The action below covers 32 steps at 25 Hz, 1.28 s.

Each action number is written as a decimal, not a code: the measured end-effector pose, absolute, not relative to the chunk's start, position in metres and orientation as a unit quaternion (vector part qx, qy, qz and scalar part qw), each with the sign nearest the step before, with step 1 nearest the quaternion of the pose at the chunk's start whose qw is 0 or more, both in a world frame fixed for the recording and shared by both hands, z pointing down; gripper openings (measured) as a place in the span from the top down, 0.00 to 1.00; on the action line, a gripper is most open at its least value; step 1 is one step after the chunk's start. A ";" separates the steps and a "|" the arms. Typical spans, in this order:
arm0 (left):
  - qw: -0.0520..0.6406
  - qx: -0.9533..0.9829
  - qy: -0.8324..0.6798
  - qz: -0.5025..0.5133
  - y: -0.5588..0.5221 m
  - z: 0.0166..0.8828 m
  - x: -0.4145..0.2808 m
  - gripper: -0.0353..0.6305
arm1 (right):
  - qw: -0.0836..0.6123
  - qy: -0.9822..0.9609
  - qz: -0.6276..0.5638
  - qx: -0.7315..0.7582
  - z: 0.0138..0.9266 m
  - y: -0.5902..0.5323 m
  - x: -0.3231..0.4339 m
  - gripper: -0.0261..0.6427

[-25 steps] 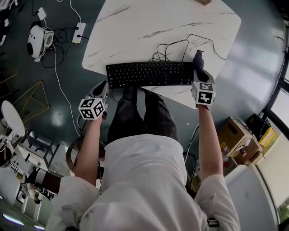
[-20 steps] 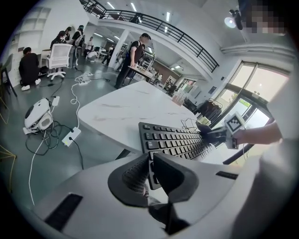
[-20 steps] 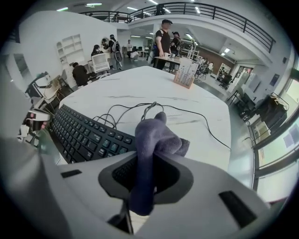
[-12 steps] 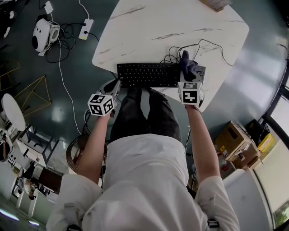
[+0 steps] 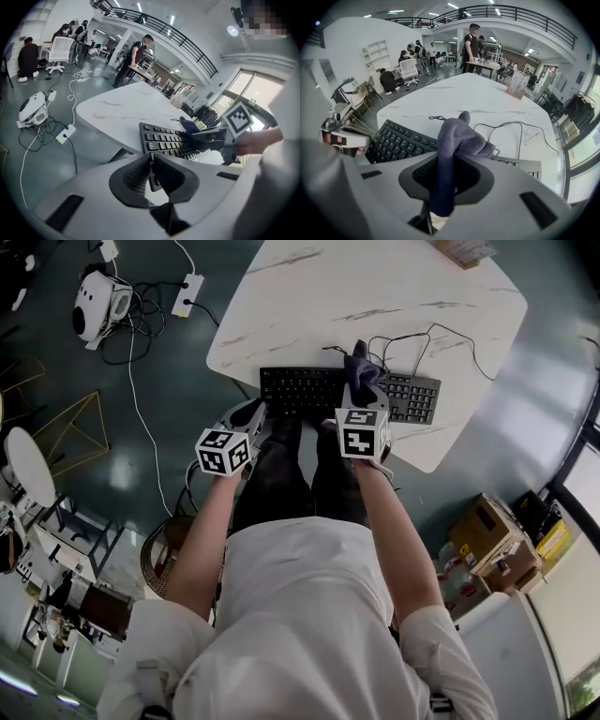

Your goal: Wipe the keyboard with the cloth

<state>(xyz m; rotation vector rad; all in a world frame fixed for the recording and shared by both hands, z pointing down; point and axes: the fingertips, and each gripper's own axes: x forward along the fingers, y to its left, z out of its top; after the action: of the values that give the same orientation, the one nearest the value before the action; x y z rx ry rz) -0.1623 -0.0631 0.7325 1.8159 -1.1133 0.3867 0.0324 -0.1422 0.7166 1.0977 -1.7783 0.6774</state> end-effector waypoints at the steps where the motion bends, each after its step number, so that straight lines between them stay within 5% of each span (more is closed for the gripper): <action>1: 0.470 0.742 -0.453 0.156 -0.063 0.732 -0.162 0.90 | 0.456 -0.725 0.272 0.438 0.716 -0.140 0.022 0.83; 23: 0.464 0.765 -0.422 0.146 -0.062 0.730 -0.163 0.90 | 0.415 -0.830 0.262 0.265 0.711 -0.098 -0.162 0.83; 32: 0.465 0.769 -0.416 0.142 -0.057 0.727 -0.172 0.90 | 0.417 -0.845 0.259 0.211 0.709 -0.068 -0.153 0.83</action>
<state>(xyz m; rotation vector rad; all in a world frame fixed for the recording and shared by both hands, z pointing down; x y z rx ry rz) -0.1716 -0.0566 0.7266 1.8892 -1.0209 0.3485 -0.1530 -0.0680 0.7086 0.5307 -2.1219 0.6492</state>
